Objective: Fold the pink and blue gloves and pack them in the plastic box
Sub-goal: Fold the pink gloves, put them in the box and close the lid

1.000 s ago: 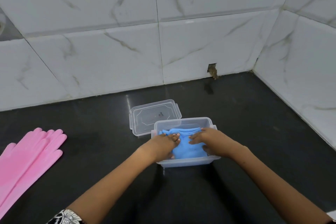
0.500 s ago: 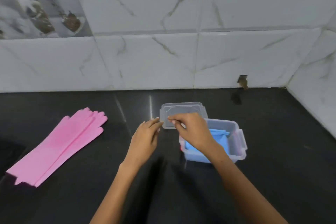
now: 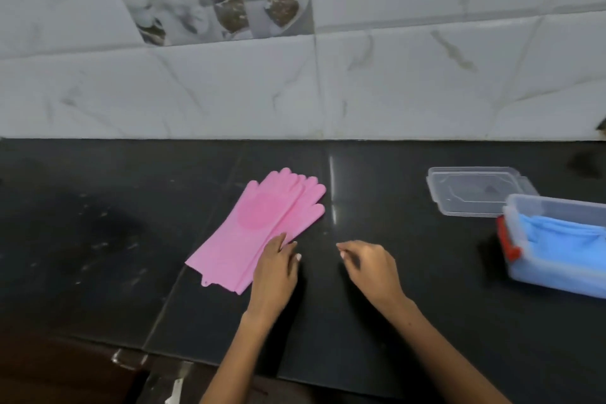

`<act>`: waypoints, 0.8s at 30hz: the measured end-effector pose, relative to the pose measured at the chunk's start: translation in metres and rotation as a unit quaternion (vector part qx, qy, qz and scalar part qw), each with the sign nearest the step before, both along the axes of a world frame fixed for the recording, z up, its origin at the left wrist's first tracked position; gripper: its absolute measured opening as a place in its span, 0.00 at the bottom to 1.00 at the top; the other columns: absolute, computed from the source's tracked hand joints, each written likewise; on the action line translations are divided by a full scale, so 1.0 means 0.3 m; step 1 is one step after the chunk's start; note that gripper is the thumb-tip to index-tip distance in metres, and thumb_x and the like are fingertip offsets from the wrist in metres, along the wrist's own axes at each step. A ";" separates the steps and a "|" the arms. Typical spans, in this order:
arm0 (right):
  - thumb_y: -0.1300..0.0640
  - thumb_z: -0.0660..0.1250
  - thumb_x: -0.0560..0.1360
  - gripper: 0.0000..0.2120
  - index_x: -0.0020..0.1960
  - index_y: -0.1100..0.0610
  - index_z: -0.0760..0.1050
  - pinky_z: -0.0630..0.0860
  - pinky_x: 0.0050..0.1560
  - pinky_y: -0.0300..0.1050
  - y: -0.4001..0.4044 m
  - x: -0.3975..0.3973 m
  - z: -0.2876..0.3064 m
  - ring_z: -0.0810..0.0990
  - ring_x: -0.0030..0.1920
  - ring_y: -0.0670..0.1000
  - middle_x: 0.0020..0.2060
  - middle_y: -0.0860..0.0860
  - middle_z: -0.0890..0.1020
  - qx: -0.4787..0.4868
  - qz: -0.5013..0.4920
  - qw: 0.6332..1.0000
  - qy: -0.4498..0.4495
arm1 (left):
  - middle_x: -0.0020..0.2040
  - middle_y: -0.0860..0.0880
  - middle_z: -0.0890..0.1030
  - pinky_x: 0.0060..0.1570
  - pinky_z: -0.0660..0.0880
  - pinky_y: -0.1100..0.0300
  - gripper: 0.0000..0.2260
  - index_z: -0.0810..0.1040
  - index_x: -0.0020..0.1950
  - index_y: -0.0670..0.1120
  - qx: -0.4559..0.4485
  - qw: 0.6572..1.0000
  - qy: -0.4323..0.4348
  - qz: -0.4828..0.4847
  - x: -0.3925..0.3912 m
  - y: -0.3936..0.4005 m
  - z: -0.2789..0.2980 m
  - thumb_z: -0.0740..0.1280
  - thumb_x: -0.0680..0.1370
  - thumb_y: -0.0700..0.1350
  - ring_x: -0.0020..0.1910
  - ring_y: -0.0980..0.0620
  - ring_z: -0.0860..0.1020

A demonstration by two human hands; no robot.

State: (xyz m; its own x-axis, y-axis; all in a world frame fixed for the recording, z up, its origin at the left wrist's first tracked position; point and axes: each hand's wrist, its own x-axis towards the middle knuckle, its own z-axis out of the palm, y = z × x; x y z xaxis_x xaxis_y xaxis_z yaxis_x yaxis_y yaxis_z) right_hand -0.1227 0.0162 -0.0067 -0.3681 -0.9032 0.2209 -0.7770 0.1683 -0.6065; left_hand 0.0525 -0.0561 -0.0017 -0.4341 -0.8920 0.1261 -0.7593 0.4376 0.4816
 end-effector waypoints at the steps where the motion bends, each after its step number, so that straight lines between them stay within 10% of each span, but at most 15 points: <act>1: 0.59 0.66 0.74 0.09 0.52 0.51 0.82 0.76 0.44 0.41 -0.037 0.040 -0.011 0.83 0.48 0.47 0.48 0.45 0.85 0.002 -0.006 1.000 -0.004 | 0.71 0.47 0.69 0.66 0.66 0.58 0.15 0.75 0.66 0.45 0.004 1.000 0.005 0.009 0.046 -0.040 -0.009 0.61 0.80 0.46 0.71 0.50 0.65; 12: 0.52 0.67 0.75 0.10 0.48 0.57 0.81 0.78 0.41 0.44 -0.386 0.322 -0.031 0.83 0.43 0.51 0.42 0.50 0.85 0.053 -0.093 0.990 -0.096 | 0.45 0.47 0.76 0.43 0.76 0.52 0.07 0.79 0.45 0.38 0.061 0.998 0.003 0.017 0.218 -0.252 -0.056 0.68 0.74 0.42 0.41 0.47 0.76; 18: 0.49 0.70 0.72 0.16 0.33 0.59 0.73 0.73 0.34 0.45 -0.525 0.369 -0.022 0.76 0.30 0.53 0.28 0.51 0.77 0.073 -0.196 0.972 -0.106 | 0.40 0.43 0.77 0.40 0.73 0.51 0.08 0.78 0.39 0.36 0.065 0.998 0.010 -0.003 0.213 -0.282 -0.049 0.61 0.74 0.36 0.38 0.46 0.75; 24: 0.58 0.70 0.72 0.05 0.44 0.61 0.81 0.78 0.42 0.47 -0.555 0.364 0.007 0.82 0.41 0.55 0.39 0.54 0.85 0.027 -0.224 0.964 -0.141 | 0.41 0.40 0.77 0.41 0.73 0.48 0.09 0.77 0.38 0.33 0.060 0.998 0.030 -0.010 0.185 -0.282 -0.020 0.59 0.73 0.33 0.38 0.44 0.75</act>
